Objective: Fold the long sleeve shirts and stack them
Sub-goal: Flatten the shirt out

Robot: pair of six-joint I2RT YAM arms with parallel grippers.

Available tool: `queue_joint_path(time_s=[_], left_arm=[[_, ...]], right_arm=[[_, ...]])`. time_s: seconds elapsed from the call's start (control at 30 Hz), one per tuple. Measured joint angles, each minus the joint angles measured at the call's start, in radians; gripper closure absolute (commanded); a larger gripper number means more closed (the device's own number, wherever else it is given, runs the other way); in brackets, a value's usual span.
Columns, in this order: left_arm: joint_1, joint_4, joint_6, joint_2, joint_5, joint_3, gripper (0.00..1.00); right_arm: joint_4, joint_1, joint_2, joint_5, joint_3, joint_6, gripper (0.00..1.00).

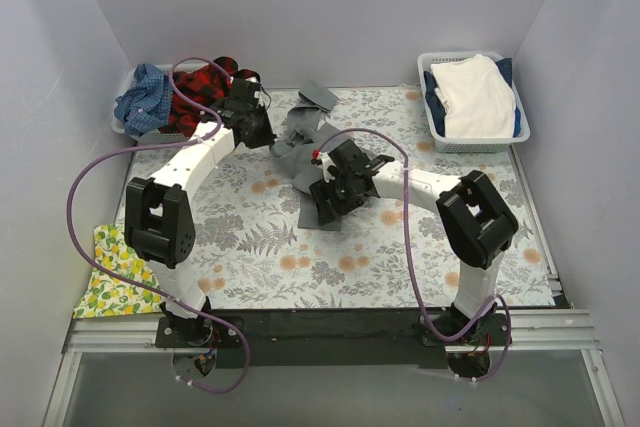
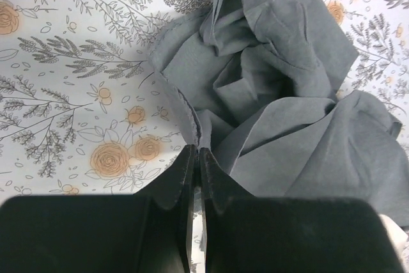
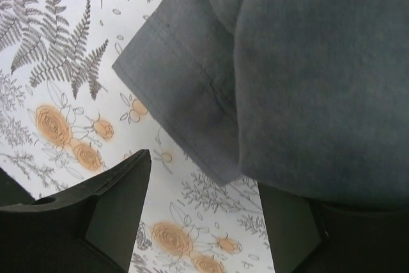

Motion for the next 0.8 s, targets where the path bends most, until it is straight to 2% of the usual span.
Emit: queue_joint_path(time_s=[0.1,0.2,0.23,0.3,0.4,0.43,0.53,0.7,0.73,0.8], left_arm=[[0.0,-0.01,0.01,0.0,-0.004,-0.003,1.0],[0.0,-0.011,0.014,0.0,-0.005,-0.003,1.0],[0.0,-0.013,0.014,0.0,-0.005,-0.003,1.0],[0.0,-0.013,0.014,0.0,-0.005,-0.003,1.0],[0.0,-0.013,0.013,0.0,-0.005,-0.003,1.0],[0.0,-0.013,0.013,0.0,-0.005,-0.003,1.0],[0.0,-0.013,0.014,0.0,-0.005,-0.002,1.0],[0.0,-0.019,0.015,0.0,-0.011,0.002,1.0],[0.0,-0.021,0.017,0.0,-0.013,0.003,1.0],[0.002,-0.021,0.018,0.0,-0.014,0.004,1.0]], right_arm=[[-0.013,0.014,0.054,0.04,0.047,0.0,0.27],[-0.033,0.028,0.09,0.087,0.094,-0.001,0.37],[-0.036,0.032,0.097,0.1,0.102,-0.002,0.47],[-0.052,0.042,0.108,0.139,0.116,-0.01,0.51],[-0.06,0.053,0.113,0.198,0.118,-0.012,0.67],[-0.061,0.057,0.113,0.216,0.118,-0.011,0.8],[-0.057,0.066,0.106,0.281,0.103,-0.013,0.99],[-0.056,0.074,0.043,0.365,0.025,0.001,0.99],[-0.061,0.076,0.027,0.378,0.005,0.001,0.92],[-0.072,0.079,-0.005,0.393,-0.033,0.001,0.71]])
